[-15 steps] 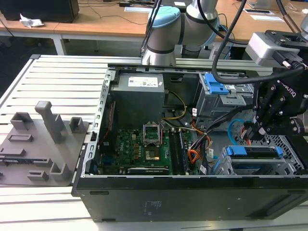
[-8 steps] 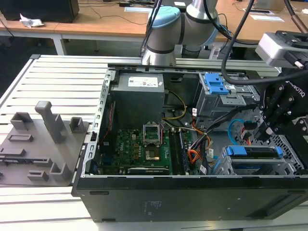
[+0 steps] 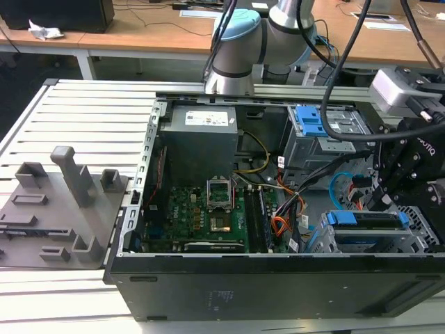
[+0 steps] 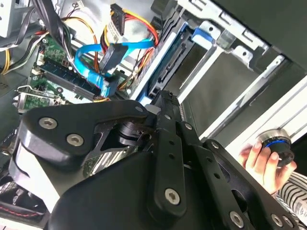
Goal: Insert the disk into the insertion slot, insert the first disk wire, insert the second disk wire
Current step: 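Insert the disk into the insertion slot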
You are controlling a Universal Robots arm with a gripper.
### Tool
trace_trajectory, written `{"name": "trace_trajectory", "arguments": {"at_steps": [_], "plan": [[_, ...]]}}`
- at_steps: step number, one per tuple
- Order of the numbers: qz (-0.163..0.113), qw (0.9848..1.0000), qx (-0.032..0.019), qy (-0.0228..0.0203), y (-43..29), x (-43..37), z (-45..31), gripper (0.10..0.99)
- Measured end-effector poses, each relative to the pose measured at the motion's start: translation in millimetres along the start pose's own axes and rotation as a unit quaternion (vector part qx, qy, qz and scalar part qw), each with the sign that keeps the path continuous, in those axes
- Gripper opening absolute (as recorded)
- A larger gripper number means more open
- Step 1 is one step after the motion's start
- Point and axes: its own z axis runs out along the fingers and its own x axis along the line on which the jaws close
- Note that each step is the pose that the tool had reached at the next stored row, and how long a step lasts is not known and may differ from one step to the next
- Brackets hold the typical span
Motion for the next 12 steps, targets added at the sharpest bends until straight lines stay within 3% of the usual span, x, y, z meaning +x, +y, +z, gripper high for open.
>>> {"name": "trace_trajectory", "arguments": {"at_steps": [2, 12], "plan": [[0.000, 1.0000, -0.0002, 0.0001, -4.9, -0.1, 2.6, 0.106], [0.000, 1.0000, -0.0002, 0.0000, -5.1, -0.2, 2.9, 0.106]]}}
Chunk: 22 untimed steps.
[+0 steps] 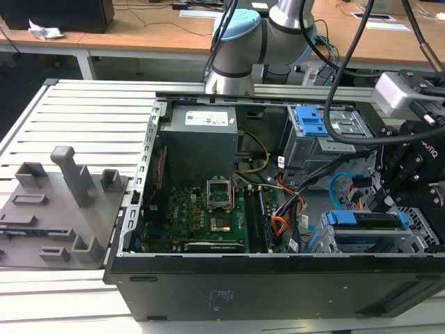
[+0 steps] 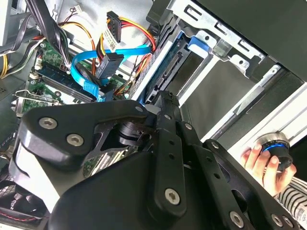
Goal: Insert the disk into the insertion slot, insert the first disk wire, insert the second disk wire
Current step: 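Insert the disk into the insertion slot, then insert the first disk wire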
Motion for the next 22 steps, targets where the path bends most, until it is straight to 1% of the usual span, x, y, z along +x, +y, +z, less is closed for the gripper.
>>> {"name": "trace_trajectory", "arguments": {"at_steps": [5, 6, 8, 13, 16, 18, 20, 22], "plan": [[0.000, 1.0000, 0.0000, 0.0000, -0.1, 0.0, 0.1, 0.106], [0.000, 1.0000, 0.0000, -0.0002, -1.0, -0.1, 0.2, 0.106], [0.000, 1.0000, 0.0000, 0.0000, -5.2, -0.1, -0.3, 0.106], [0.000, 1.0000, -0.0001, -0.0001, -20.1, -0.4, -1.5, 0.106], [0.000, 1.0000, -0.0001, 0.0000, -20.8, -0.3, -3.9, 0.106], [0.000, 1.0000, -0.0001, 0.0000, -20.8, -0.3, -6.5, 0.106], [0.000, 1.0000, -0.0001, 0.0000, -20.5, -0.1, -10.9, 0.106], [0.000, 1.0000, -0.0001, 0.0000, -20.3, 0.0, -13.0, 0.106]]}}
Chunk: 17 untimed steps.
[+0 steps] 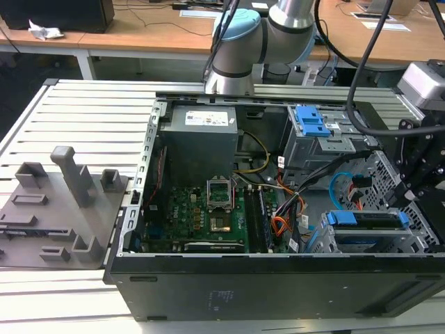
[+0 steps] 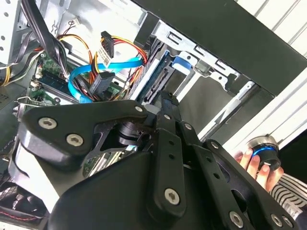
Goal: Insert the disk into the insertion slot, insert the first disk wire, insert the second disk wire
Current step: 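Insert the first disk wire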
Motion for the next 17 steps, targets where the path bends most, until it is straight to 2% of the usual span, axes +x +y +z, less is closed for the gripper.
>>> {"name": "trace_trajectory", "arguments": {"at_steps": [8, 10, 12, 17], "plan": [[0.000, 1.0000, 0.0000, 0.0000, 1.0, 0.4, -14.1, 0.106], [0.000, 1.0000, 0.0000, 0.0000, 1.5, 0.6, -20.2, 0.106], [0.000, 1.0000, 0.0000, 0.0000, 2.2, 0.9, -29.5, 0.106], [0.000, 1.0000, 0.0000, 0.0000, 2.3, 0.9, -31.1, 0.106]]}}
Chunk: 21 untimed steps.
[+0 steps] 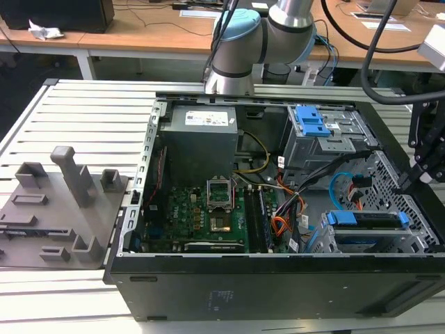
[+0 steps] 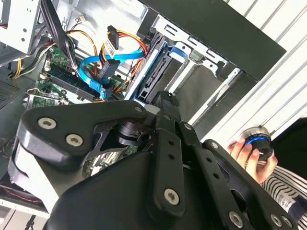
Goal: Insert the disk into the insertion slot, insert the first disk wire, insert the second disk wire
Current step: 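Insert the first disk wire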
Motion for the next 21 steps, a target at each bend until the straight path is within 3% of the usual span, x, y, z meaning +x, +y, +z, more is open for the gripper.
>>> {"name": "trace_trajectory", "arguments": {"at_steps": [5, 7, 8, 9, 12, 18, 21], "plan": [[0.000, 1.0000, 0.0000, 0.0000, 0.0, 0.0, -0.3, 0.114], [0.000, 1.0000, 0.0000, 0.0000, 0.0, 0.0, -0.5, 0.235], [0.000, 1.0000, 0.0000, 0.0000, 0.0, 0.0, -0.6, 0.235], [0.000, 1.0000, 0.0000, 0.0000, 0.0, 0.0, -0.6, 0.302], [0.000, 1.0000, 0.0000, 0.0002, 0.1, -0.3, -0.9, 0.302], [0.000, 1.0000, 0.0000, 0.0004, 0.4, -15.6, -1.2, 0.302], [0.000, 1.0000, 0.0000, 0.0007, 0.6, -29.6, -1.5, 0.302]]}}
